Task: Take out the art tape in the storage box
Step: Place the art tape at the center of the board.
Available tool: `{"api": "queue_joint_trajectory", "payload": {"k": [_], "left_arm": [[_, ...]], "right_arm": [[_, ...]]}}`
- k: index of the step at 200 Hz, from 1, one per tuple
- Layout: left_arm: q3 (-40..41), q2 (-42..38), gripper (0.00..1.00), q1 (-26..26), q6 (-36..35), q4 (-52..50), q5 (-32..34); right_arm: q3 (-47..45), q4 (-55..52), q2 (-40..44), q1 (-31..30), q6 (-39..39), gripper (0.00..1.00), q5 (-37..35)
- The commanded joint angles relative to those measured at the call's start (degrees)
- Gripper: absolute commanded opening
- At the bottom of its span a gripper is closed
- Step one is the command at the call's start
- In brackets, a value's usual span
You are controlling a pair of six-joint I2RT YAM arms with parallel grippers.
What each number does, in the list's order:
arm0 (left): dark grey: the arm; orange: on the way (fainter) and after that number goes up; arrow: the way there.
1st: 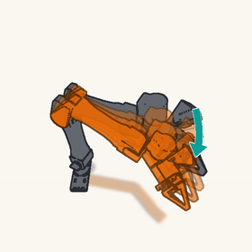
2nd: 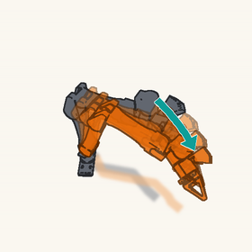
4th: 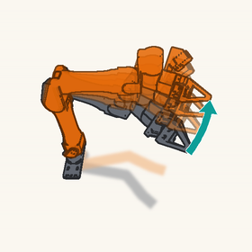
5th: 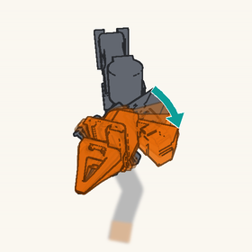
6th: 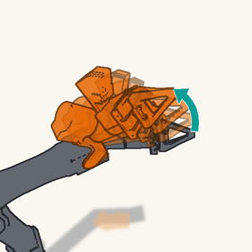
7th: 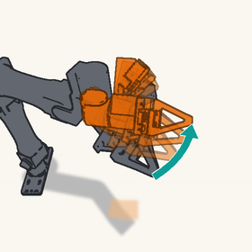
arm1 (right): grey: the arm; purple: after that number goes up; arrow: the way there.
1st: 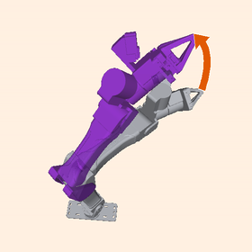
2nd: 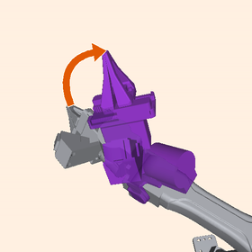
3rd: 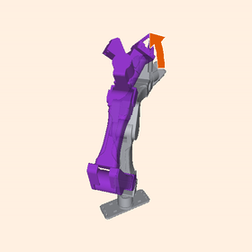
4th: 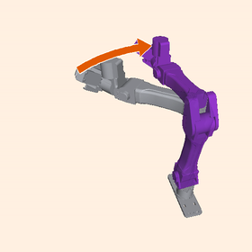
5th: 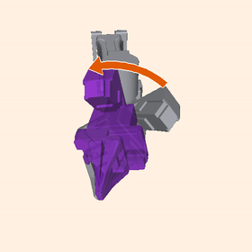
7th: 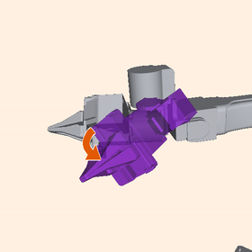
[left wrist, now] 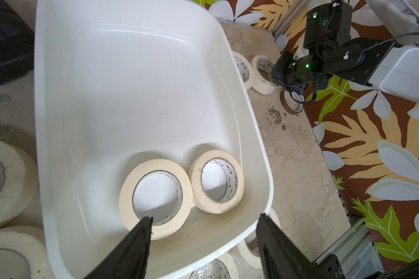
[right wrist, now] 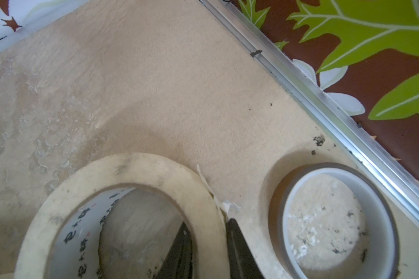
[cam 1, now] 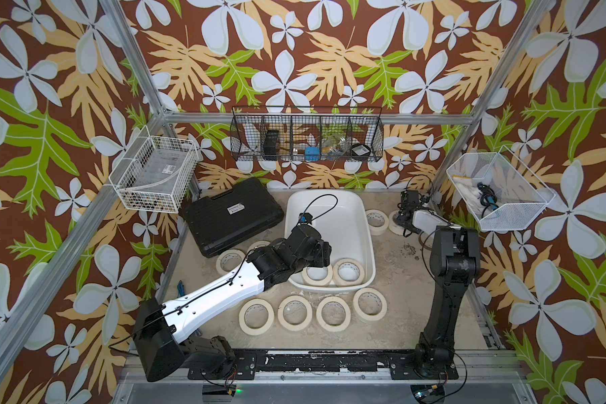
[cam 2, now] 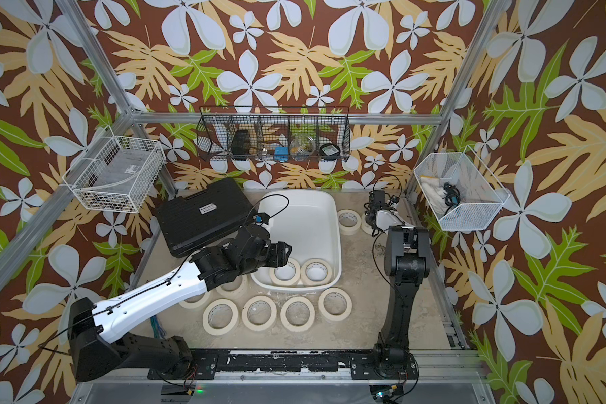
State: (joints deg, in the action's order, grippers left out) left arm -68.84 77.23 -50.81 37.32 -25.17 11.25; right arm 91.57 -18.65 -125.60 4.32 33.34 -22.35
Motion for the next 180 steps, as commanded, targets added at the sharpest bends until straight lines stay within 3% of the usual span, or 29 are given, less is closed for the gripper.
{"api": "queue_joint_trajectory", "payload": {"k": [1, 59, 136, 180], "left_arm": [[0.1, -1.1, 0.72, 0.1, -0.4, -0.5, 1.4], [0.8, -2.3, 0.72, 0.1, -0.1, -0.5, 0.9], [0.0, 0.1, 0.72, 0.1, 0.4, -3.2, 1.9], [-2.3, 4.3, 0.73, 0.3, -0.8, -7.6, 3.8]], "right_arm": [[1.6, -3.9, -1.3, 0.2, -2.0, 0.30, 2.6], [0.5, -4.5, 1.3, 0.2, -3.7, 0.52, 3.8], [-8.1, -3.8, 14.0, 0.2, -4.6, 0.56, 6.3], [-15.6, -2.2, 25.0, 0.1, -5.6, 0.57, 11.7]]}}
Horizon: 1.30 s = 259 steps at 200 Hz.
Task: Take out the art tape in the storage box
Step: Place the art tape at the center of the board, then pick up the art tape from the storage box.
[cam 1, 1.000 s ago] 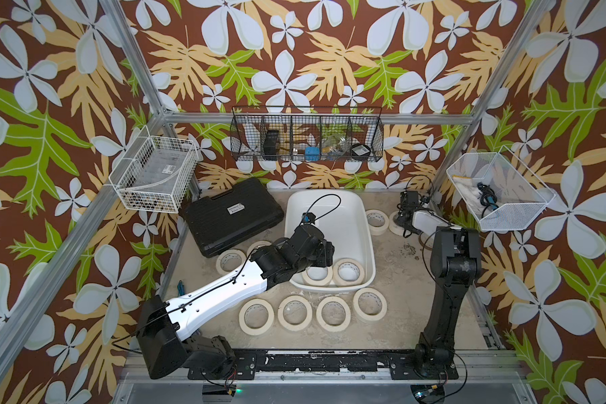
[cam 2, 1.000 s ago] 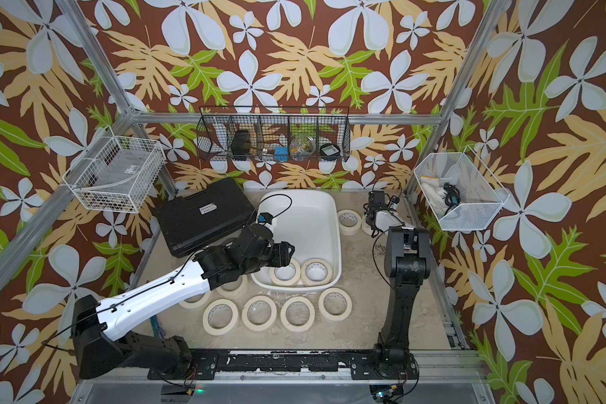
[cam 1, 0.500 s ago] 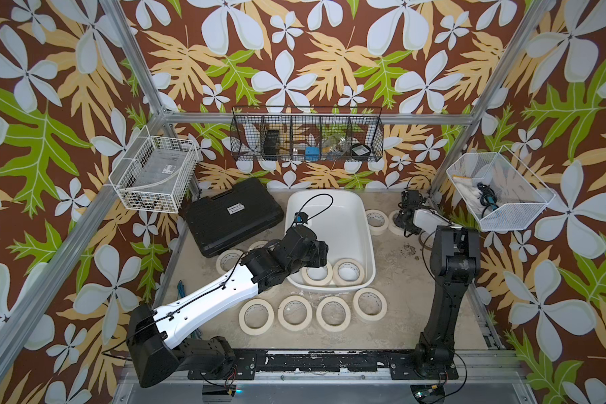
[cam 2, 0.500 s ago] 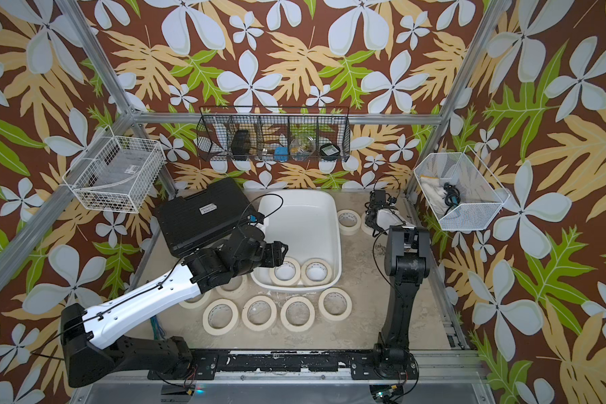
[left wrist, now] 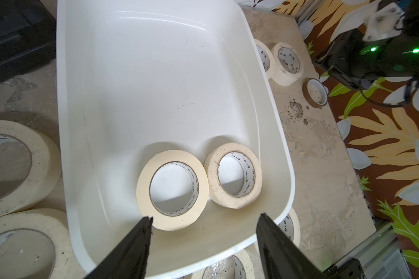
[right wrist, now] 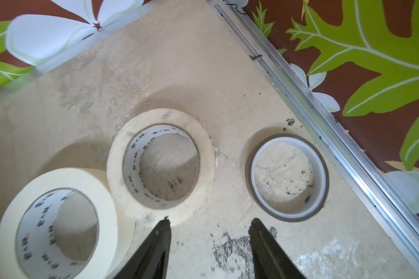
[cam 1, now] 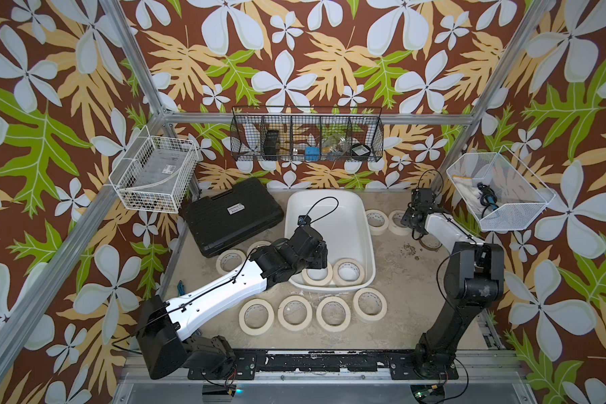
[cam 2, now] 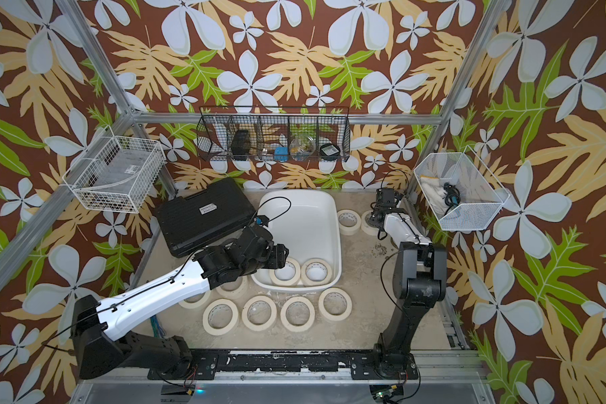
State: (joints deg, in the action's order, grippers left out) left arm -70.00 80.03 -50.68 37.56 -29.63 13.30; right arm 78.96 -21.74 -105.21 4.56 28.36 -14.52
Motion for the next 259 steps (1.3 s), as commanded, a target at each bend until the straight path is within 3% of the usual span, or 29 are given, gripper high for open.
{"api": "queue_joint_trajectory", "payload": {"k": [1, 83, 137, 182, 259], "left_arm": [[-1.1, 1.6, 0.73, 0.2, -1.0, -3.2, 1.7], [-0.7, 9.0, 0.73, 4.2, -6.2, -4.1, -1.7], [-1.4, 15.6, 0.73, 6.1, -9.0, -4.0, -3.6], [-1.9, 20.2, 0.73, 7.0, -10.3, -4.2, -3.7], [-1.4, 25.4, 0.69, 7.8, -10.6, -2.3, -3.8]], "right_arm": [[-3.3, 0.9, 4.9, -0.1, -0.7, 0.57, 4.1], [-19.9, 3.8, 27.6, -1.4, -2.7, 0.55, 19.5], [-25.2, 0.9, 37.7, -7.4, -5.1, 0.57, 23.7], [-26.4, -1.3, 42.9, -11.5, -4.9, 0.57, 26.2], [-24.6, -5.4, 44.1, -11.6, -5.0, 0.57, 28.9]]}}
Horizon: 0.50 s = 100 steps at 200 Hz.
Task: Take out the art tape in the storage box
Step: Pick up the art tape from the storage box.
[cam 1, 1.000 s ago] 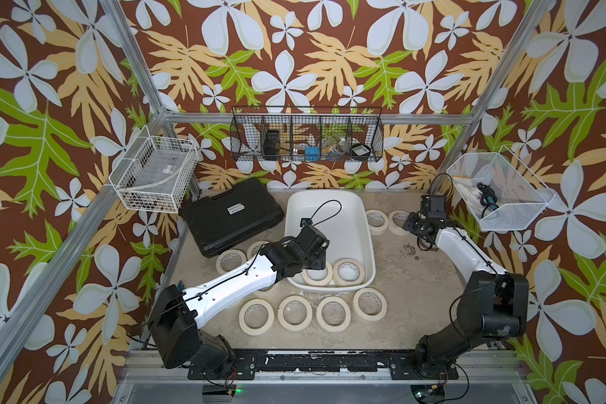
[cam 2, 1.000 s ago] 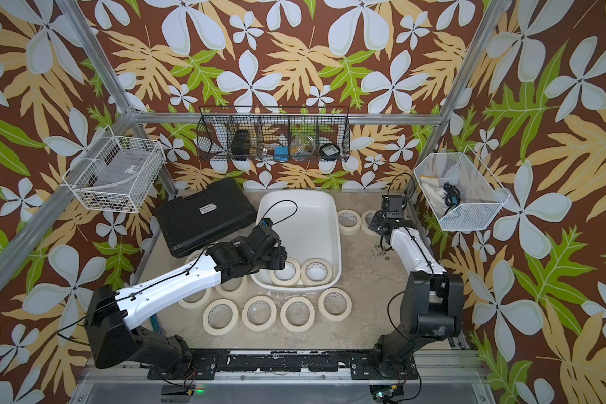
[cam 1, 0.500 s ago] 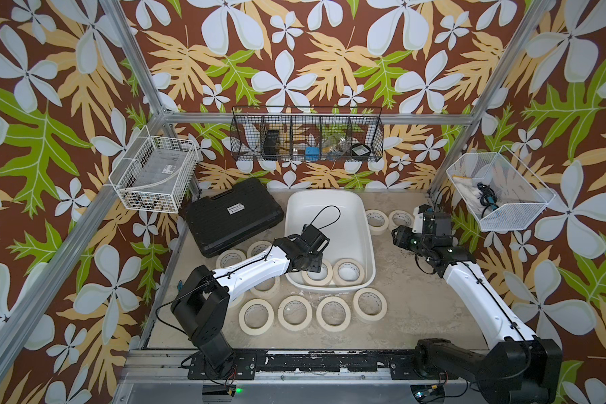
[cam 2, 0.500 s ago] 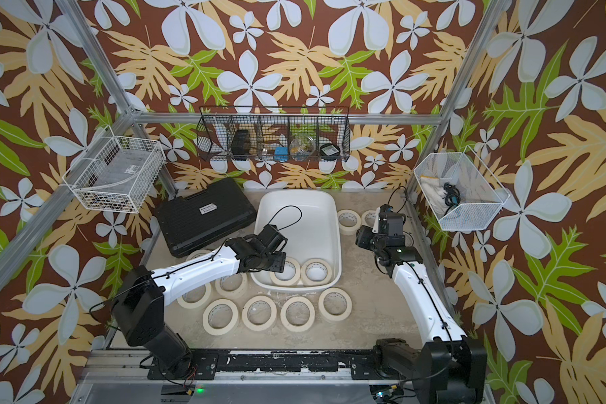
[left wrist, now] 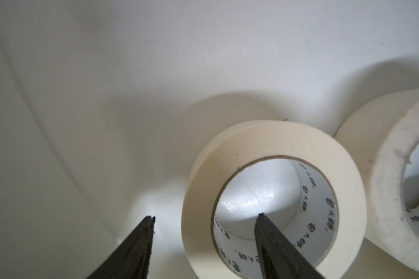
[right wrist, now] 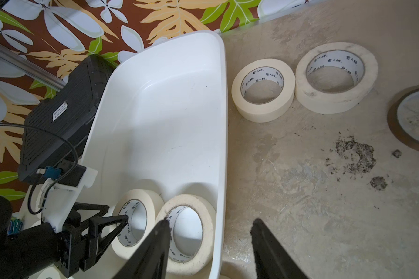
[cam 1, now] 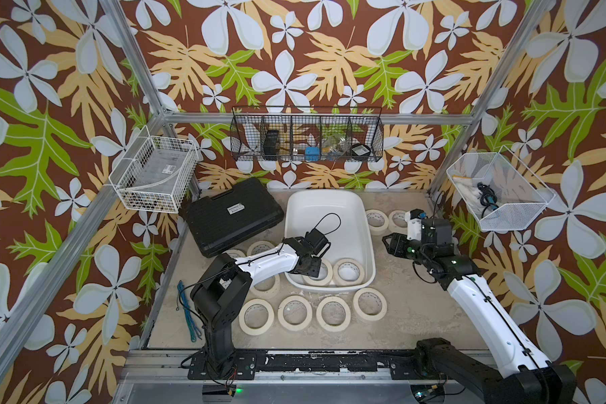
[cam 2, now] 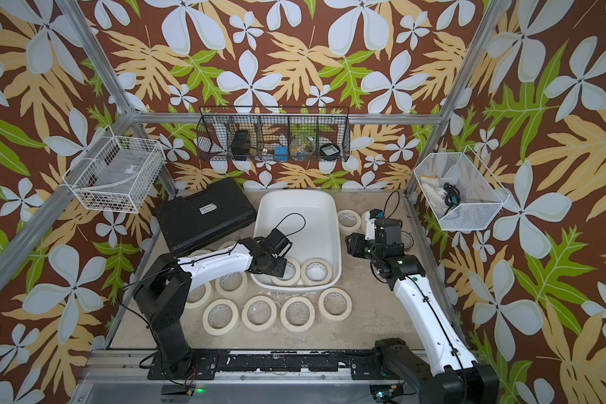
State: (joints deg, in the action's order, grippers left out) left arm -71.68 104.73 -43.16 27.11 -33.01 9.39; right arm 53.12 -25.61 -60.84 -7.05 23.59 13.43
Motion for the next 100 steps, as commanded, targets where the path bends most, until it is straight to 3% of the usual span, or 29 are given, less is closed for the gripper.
{"api": "queue_joint_trajectory", "payload": {"k": [1, 48, 100], "left_arm": [[0.3, 0.8, 0.69, 0.3, -0.2, 1.1, 0.1], [0.7, 2.6, 0.58, 0.4, 0.0, 2.3, 0.7], [0.7, 2.2, 0.26, 0.4, 0.7, 3.4, 1.3]], "right_arm": [[1.3, -1.5, -0.3, 0.0, -0.3, 0.57, 1.0], [1.1, -1.9, -0.3, 0.0, -0.4, 0.57, 1.8], [2.1, -2.5, -0.5, -0.1, -0.2, 0.57, 2.0]]}}
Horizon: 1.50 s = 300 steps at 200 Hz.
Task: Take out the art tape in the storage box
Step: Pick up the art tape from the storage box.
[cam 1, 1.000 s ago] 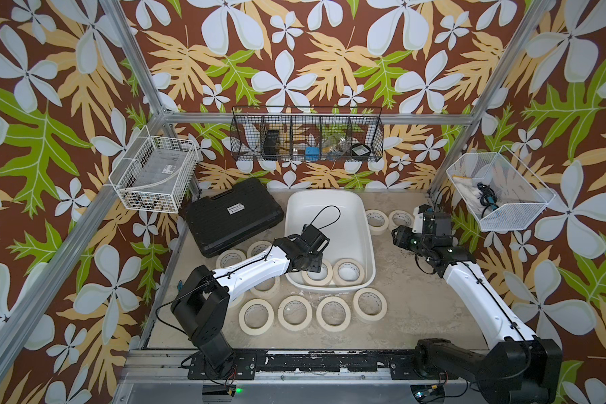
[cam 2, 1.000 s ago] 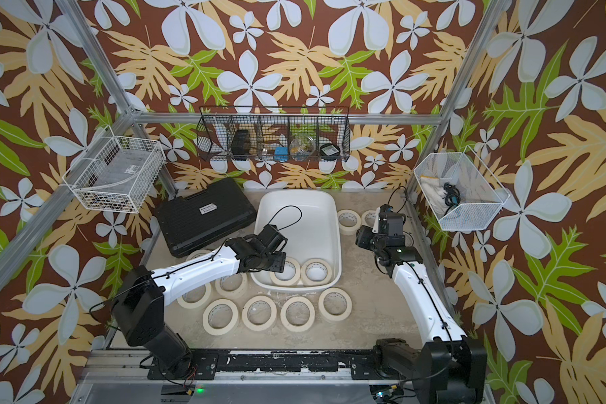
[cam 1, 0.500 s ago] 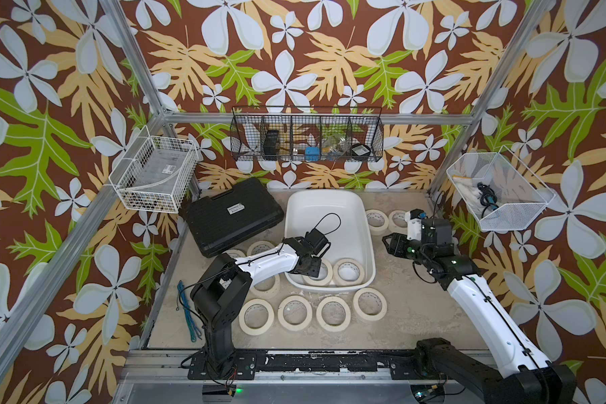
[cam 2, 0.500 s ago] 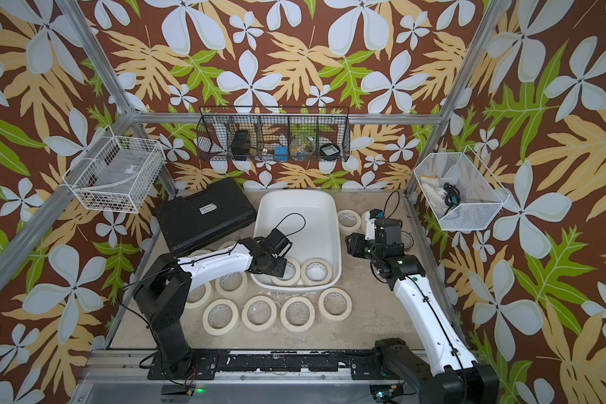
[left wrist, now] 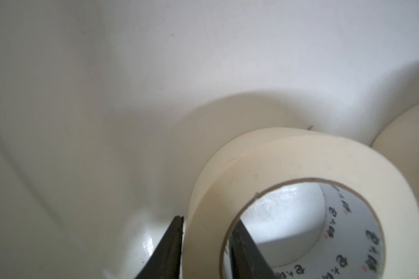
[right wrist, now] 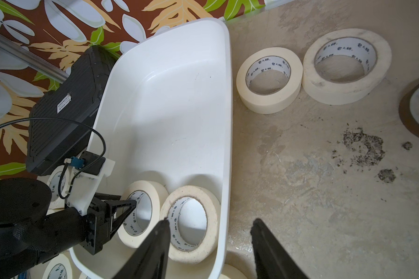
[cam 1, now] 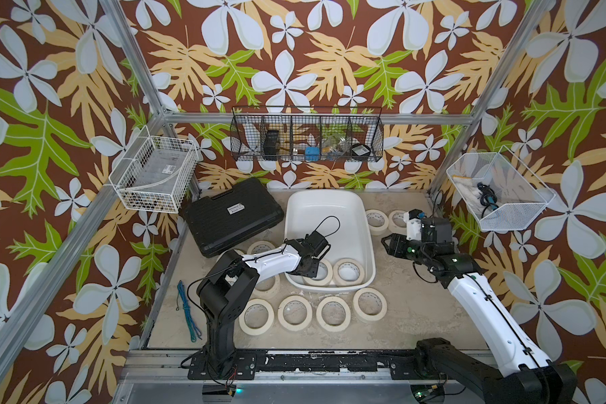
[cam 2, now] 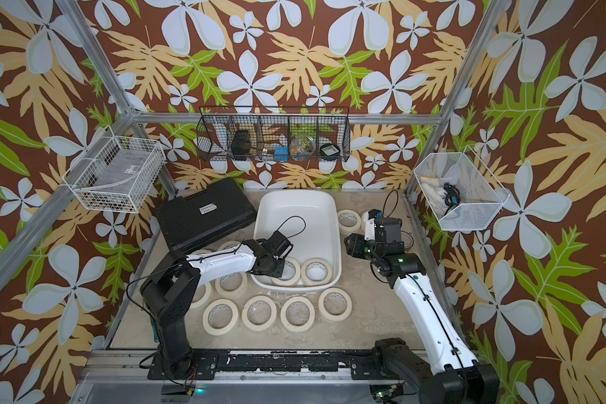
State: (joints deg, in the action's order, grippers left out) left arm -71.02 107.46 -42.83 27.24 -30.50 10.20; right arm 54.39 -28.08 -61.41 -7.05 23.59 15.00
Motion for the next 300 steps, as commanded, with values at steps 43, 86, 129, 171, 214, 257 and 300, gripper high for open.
{"api": "queue_joint_trajectory", "payload": {"k": [43, 86, 129, 171, 214, 257, 300], "left_arm": [[0.0, -2.7, 0.09, 0.1, 0.9, 0.6, 1.1], [-1.1, -8.0, 0.02, 0.0, 2.4, -2.3, 2.4], [-6.1, -12.1, 0.03, 0.1, 7.2, -9.9, 2.6], [-6.7, -16.3, 0.08, -0.3, 10.3, -11.3, -1.7], [-12.2, -14.9, 0.08, -3.6, 12.2, -19.4, 4.1], [-12.9, -13.7, 0.08, -5.6, 12.1, -20.6, 5.0], [-13.6, -13.4, 0.08, -7.3, 11.4, -20.5, 3.5]], "right_arm": [[1.5, 0.0, 0.2, -0.1, 0.0, 0.58, 1.0], [1.6, 1.1, 1.1, -1.0, 0.9, 0.58, 1.3], [3.4, 1.7, 0.9, -3.9, 2.4, 0.58, -0.7], [5.9, 1.8, -1.3, -14.9, 2.6, 0.58, -10.7], [7.1, 4.0, -5.8, -24.5, 4.1, 0.60, -15.0], [8.4, 6.1, -10.3, -32.0, 3.9, 0.61, -18.5], [5.4, 9.9, -12.0, -33.4, 2.9, 0.62, -19.1]]}}
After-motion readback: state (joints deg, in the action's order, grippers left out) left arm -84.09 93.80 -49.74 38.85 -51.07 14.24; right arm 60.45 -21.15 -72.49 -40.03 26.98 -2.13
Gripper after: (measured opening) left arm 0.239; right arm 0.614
